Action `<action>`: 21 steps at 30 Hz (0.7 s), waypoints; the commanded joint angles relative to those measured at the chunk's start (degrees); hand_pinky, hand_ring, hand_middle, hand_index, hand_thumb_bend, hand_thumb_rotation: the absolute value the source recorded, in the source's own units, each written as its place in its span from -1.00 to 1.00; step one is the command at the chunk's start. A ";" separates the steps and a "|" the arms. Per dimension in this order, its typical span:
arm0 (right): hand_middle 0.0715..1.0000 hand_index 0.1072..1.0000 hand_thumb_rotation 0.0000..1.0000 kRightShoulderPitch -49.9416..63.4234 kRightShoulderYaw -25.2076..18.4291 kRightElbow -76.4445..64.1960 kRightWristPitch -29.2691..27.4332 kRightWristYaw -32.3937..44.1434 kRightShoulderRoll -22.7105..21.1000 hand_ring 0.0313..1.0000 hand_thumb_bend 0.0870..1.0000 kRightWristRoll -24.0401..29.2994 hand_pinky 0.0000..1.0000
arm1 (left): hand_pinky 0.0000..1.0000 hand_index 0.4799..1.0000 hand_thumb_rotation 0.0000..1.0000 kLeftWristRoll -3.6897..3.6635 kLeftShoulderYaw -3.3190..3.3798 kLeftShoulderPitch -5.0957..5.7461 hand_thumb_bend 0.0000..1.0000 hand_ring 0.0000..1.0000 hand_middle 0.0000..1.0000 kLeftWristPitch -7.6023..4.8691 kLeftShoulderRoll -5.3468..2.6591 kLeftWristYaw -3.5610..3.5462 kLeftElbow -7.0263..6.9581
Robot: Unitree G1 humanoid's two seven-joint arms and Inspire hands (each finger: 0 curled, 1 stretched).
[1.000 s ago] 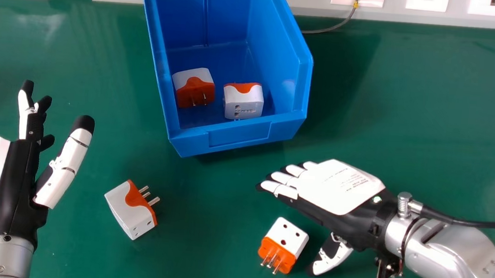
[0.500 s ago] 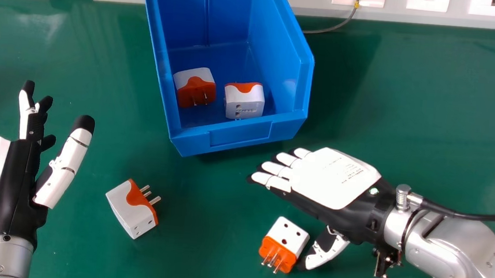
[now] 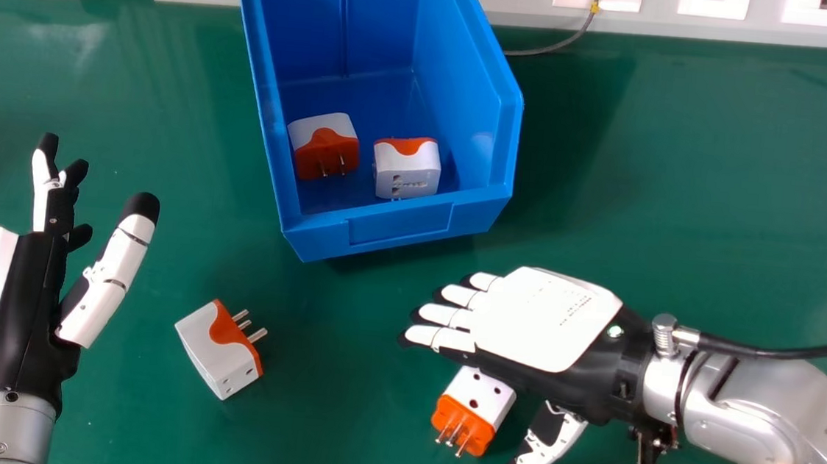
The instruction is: Pick all objects and put in blue box
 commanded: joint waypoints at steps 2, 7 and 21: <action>0.90 0.84 -0.48 -2.53 0.60 2.16 -1.20 -0.21 0.11 0.95 -0.14 -0.42 0.94 | 0.83 0.93 0.65 0.14 0.53 -0.31 -0.05 0.97 0.96 -0.78 0.72 0.45 -1.07; 0.91 0.85 -0.53 -4.04 1.65 4.62 -1.74 -0.52 0.80 0.95 -0.15 -1.85 0.94 | 0.83 0.93 0.65 0.09 0.56 -0.39 -0.04 0.97 0.96 -0.32 0.50 0.51 -1.09; 0.91 0.83 -0.62 -6.69 4.10 9.21 -3.13 -3.15 2.39 0.95 -0.25 -4.76 0.93 | 0.83 0.92 0.66 0.23 0.32 -0.29 -0.04 0.97 0.96 1.12 0.25 0.52 -2.46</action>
